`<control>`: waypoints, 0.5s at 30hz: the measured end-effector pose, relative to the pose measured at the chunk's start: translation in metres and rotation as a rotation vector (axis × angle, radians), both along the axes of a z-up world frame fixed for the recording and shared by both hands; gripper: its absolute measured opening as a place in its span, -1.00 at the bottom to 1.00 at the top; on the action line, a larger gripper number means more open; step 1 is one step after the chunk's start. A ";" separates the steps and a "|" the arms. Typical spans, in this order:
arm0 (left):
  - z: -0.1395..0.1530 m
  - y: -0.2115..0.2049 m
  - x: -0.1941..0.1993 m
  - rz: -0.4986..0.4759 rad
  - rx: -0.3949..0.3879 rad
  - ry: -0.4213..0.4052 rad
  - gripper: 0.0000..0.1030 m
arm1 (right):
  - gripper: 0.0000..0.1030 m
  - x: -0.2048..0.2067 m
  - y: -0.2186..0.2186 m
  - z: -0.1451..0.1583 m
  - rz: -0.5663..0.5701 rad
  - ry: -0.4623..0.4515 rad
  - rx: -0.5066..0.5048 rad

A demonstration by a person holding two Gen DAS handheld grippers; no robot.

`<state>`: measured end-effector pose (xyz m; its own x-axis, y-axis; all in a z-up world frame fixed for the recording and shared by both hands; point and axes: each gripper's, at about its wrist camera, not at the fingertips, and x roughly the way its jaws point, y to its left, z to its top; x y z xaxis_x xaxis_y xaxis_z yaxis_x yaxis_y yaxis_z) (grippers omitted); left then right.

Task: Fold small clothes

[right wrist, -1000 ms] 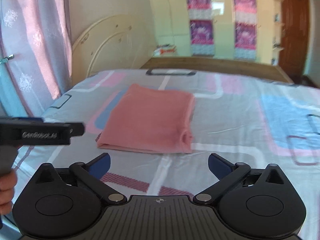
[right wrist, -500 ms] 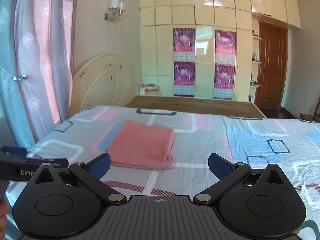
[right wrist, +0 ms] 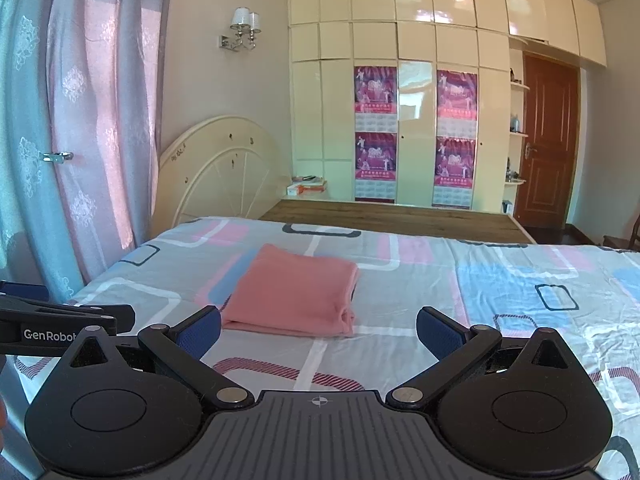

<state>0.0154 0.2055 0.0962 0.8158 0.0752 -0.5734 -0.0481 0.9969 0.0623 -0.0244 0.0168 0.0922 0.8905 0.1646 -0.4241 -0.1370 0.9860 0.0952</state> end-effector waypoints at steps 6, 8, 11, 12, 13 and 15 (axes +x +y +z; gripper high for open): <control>0.000 -0.006 -0.001 0.001 0.006 -0.003 0.99 | 0.99 -0.002 -0.006 -0.001 -0.004 0.004 -0.001; 0.000 -0.008 0.000 -0.001 0.010 -0.004 0.99 | 0.99 -0.002 -0.007 -0.001 -0.004 0.005 -0.001; 0.000 -0.009 -0.001 -0.001 0.008 -0.003 0.99 | 0.99 -0.002 -0.009 -0.001 -0.003 0.005 -0.001; 0.000 -0.010 0.000 -0.002 0.009 -0.002 0.99 | 0.99 -0.002 -0.009 -0.001 -0.002 0.006 -0.001; 0.000 -0.010 -0.001 -0.002 0.010 -0.003 0.99 | 0.99 -0.002 -0.009 -0.001 -0.003 0.007 0.000; 0.000 -0.011 0.000 -0.002 0.010 -0.003 0.99 | 0.99 -0.001 -0.010 -0.001 0.000 0.007 0.000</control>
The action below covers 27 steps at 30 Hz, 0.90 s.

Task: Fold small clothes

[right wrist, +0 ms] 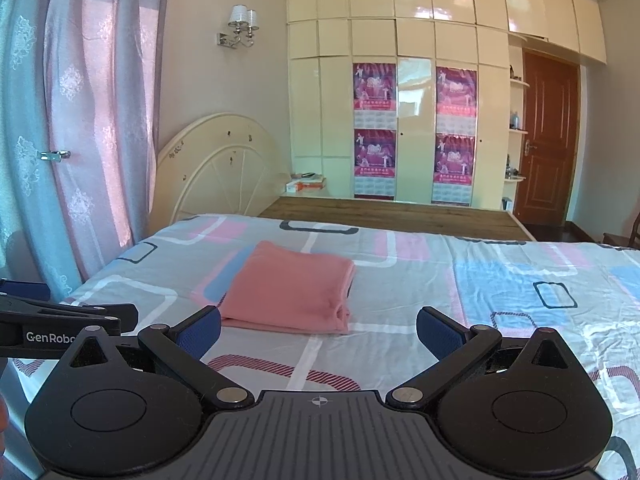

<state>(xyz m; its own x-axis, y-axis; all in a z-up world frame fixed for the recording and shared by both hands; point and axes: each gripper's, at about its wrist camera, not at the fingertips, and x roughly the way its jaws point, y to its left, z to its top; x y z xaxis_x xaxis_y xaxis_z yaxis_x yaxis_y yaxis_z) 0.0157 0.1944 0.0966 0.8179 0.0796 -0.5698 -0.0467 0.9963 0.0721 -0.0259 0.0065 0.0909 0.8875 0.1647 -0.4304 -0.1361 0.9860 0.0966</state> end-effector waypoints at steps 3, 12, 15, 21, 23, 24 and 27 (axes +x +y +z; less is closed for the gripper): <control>-0.001 0.000 0.000 0.001 0.000 0.003 0.99 | 0.99 0.003 0.001 0.001 0.004 0.000 -0.002; 0.000 -0.001 0.001 0.001 0.001 0.002 0.99 | 0.99 0.004 0.001 0.000 0.005 0.001 0.000; 0.000 -0.001 0.001 0.002 0.001 0.002 0.99 | 0.99 0.006 0.002 0.000 0.007 0.002 -0.005; 0.000 -0.001 0.002 0.001 0.002 0.003 0.99 | 0.99 0.008 0.003 0.000 0.009 0.005 -0.005; 0.000 -0.001 0.002 0.003 0.003 0.002 0.99 | 0.99 0.008 0.003 0.000 0.010 0.005 -0.004; 0.000 -0.001 0.002 0.002 0.002 0.003 0.99 | 0.99 0.009 0.003 -0.001 0.009 0.006 -0.003; 0.000 -0.002 0.002 0.002 0.000 0.004 0.99 | 0.99 0.010 0.004 -0.001 0.010 0.009 -0.004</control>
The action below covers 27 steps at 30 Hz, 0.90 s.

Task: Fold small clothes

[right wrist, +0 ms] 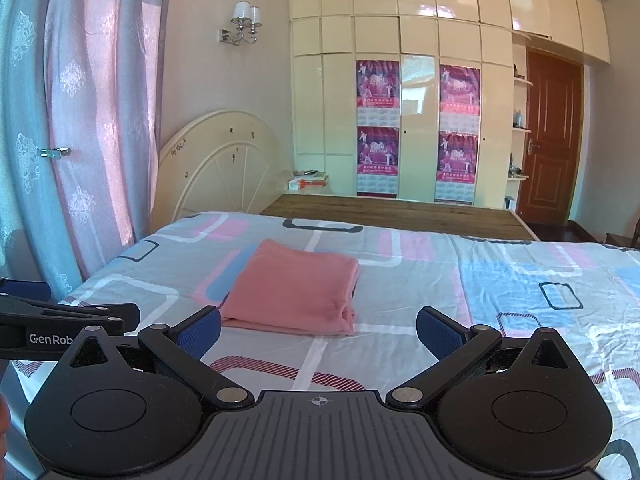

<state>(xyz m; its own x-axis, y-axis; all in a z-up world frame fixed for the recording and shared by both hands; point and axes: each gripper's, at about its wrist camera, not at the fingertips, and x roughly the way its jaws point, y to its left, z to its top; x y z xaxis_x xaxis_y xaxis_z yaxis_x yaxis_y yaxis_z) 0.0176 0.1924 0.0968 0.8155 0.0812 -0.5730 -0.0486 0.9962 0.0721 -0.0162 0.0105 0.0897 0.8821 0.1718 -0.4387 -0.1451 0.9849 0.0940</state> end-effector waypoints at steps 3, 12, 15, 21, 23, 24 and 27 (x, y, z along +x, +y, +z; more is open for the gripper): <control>0.000 0.000 0.000 0.000 0.001 -0.001 0.99 | 0.99 0.002 0.002 0.000 0.001 0.001 -0.001; 0.000 0.000 0.002 -0.001 0.000 0.004 0.99 | 0.99 0.004 0.002 -0.002 0.001 0.007 -0.002; -0.001 0.002 0.004 0.000 -0.002 0.008 0.99 | 0.99 0.007 0.004 -0.003 0.001 0.012 -0.001; -0.003 0.006 0.007 -0.002 -0.004 0.011 0.99 | 0.99 0.009 0.002 -0.003 0.002 0.013 0.001; -0.004 0.007 0.009 -0.002 -0.003 0.015 0.99 | 0.99 0.010 0.002 -0.004 0.002 0.016 0.000; -0.006 0.008 0.011 -0.003 -0.004 0.018 0.99 | 0.99 0.011 0.002 -0.005 0.001 0.018 0.000; -0.010 0.010 0.019 -0.006 -0.005 0.029 0.99 | 0.99 0.016 0.003 -0.007 0.001 0.028 0.000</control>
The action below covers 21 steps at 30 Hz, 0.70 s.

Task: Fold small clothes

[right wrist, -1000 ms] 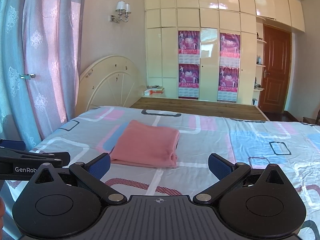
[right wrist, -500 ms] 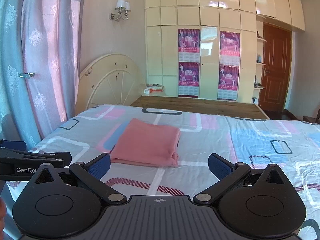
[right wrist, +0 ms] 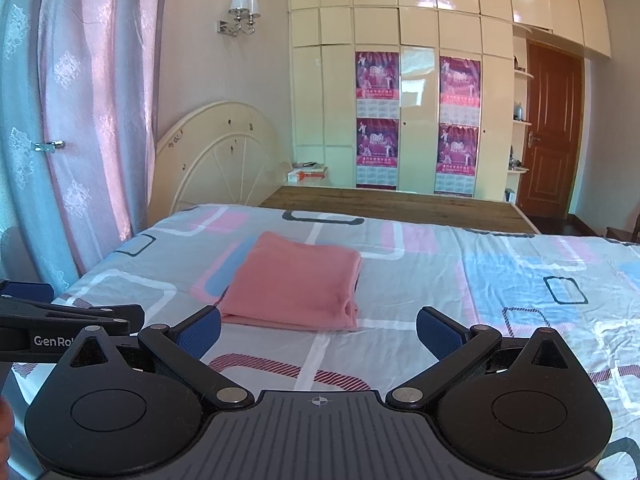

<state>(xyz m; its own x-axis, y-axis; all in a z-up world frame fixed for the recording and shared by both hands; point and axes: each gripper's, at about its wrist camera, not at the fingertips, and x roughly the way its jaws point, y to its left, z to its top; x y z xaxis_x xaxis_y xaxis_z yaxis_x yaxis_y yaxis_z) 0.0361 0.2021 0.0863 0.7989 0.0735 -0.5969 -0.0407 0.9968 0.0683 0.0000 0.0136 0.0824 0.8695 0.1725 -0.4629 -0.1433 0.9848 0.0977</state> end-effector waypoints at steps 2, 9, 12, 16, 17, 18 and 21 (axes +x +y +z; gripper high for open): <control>-0.002 0.000 0.005 -0.002 -0.002 0.007 0.99 | 0.99 0.004 0.000 -0.002 -0.003 0.008 -0.001; -0.008 -0.003 0.021 -0.007 -0.006 0.027 0.99 | 0.99 0.020 -0.001 -0.008 -0.014 0.028 -0.002; -0.008 -0.004 0.026 -0.008 -0.003 0.027 0.99 | 0.99 0.027 -0.003 -0.008 -0.018 0.032 0.002; -0.008 -0.006 0.031 -0.007 -0.003 0.032 0.99 | 0.99 0.036 -0.005 -0.010 -0.018 0.034 0.008; -0.008 -0.006 0.034 -0.007 -0.003 0.034 0.99 | 0.99 0.037 -0.005 -0.010 -0.016 0.035 0.009; -0.009 -0.006 0.035 -0.008 -0.002 0.034 0.99 | 0.99 0.039 -0.004 -0.011 -0.015 0.038 0.009; -0.012 -0.008 0.041 -0.016 0.009 0.040 0.98 | 0.99 0.044 -0.005 -0.014 -0.014 0.045 0.011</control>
